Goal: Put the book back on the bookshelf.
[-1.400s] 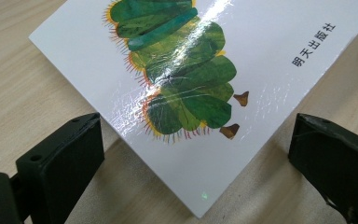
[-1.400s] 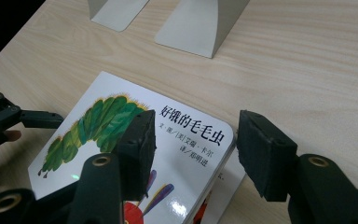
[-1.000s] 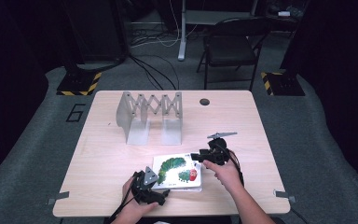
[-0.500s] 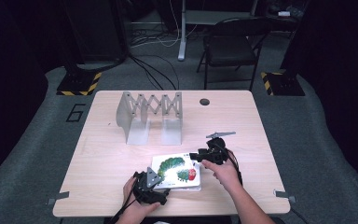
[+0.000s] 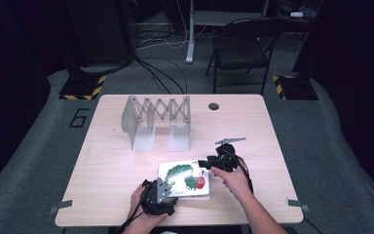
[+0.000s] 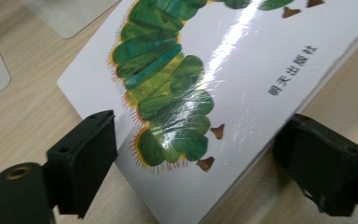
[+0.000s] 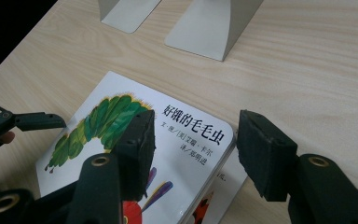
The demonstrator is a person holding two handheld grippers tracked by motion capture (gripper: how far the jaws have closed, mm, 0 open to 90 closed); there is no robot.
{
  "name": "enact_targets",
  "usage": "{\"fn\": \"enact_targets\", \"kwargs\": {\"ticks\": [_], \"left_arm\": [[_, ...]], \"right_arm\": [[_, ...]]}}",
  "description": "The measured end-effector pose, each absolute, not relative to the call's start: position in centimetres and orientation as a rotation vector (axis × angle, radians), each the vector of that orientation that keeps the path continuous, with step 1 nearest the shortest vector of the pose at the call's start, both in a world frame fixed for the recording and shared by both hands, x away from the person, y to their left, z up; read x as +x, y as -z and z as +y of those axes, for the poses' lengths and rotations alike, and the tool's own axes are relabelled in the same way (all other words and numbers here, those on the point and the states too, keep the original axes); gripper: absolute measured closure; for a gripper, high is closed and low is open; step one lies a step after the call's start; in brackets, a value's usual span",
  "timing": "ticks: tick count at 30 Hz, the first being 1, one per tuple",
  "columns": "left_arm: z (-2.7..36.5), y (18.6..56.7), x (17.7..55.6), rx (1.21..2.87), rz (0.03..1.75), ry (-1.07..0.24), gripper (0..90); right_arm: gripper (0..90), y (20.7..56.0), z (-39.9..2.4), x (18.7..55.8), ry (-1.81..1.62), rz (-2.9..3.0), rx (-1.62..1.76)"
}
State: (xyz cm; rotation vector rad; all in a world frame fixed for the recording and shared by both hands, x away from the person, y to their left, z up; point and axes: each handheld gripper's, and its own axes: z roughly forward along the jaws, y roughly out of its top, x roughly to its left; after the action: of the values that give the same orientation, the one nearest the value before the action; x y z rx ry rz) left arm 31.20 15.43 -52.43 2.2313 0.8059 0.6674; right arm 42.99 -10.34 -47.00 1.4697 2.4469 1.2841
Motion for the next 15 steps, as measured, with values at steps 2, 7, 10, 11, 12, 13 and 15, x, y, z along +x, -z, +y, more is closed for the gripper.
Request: {"fn": "enact_targets", "kwargs": {"ticks": [2,7,10,11,12,13,15], "left_arm": [[15.12,52.41,30.83,2.243,0.771,-0.702,20.2],[15.26,52.43,30.91,2.241,0.759,-0.688,21.1],[15.41,52.49,30.91,2.235,0.755,-0.679,21.3],[15.35,52.6,30.86,2.219,0.763,-0.695,21.4],[15.44,52.56,30.89,2.225,0.755,-0.682,21.4],[15.44,52.56,30.89,2.225,0.755,-0.682,21.5],[15.46,52.58,30.88,2.223,0.758,-0.68,21.5]], "right_arm": [[46.8,46.98,-10.25,42.98,-1.286,2.438,1.48],[46.6,47.09,-10.26,43.03,-1.273,2.444,1.475],[46.5,47.2,-10.22,43.08,-1.273,2.447,1.484],[46.5,47.24,-10.19,43.08,-1.271,2.448,1.493],[46.5,47.46,-10.17,43.22,-1.279,2.446,1.475],[46.5,47.46,-10.17,43.22,-1.279,2.446,1.475],[46.3,47.58,-10.21,43.28,-1.253,2.456,1.461]]}}
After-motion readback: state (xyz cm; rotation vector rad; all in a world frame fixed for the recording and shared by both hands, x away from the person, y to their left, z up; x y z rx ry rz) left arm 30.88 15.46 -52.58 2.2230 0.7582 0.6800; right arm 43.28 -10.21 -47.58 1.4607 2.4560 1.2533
